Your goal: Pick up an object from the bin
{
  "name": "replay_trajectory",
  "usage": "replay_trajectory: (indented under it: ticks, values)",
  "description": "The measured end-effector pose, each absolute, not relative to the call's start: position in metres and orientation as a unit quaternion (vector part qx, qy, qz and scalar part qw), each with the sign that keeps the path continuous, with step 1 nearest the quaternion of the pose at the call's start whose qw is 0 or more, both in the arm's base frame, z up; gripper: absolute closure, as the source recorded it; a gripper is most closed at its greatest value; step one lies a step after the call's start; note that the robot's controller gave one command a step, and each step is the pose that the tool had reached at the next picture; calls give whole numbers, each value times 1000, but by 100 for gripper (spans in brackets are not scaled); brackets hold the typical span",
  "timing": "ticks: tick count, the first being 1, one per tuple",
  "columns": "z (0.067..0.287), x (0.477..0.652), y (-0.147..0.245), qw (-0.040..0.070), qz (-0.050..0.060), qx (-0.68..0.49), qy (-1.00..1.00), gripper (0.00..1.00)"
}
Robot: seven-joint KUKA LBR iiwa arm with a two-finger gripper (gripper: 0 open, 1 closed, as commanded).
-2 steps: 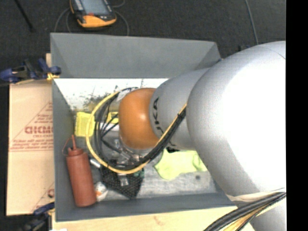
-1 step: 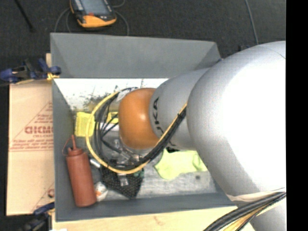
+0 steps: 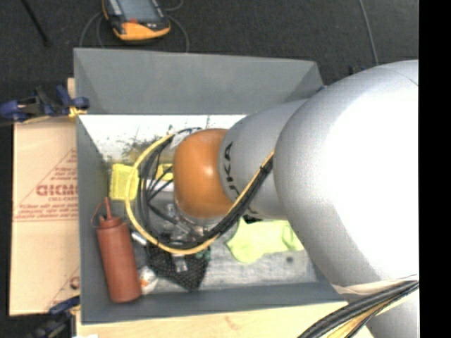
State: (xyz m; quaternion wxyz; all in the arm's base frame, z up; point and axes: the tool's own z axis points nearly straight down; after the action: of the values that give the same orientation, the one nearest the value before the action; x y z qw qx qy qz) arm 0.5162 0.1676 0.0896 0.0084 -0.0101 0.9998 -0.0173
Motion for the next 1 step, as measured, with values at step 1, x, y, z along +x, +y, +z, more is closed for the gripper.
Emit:
replay_trajectory:
  ticks: [1]
  values:
    - [90,516,168,9,-17,-11,1000,100]
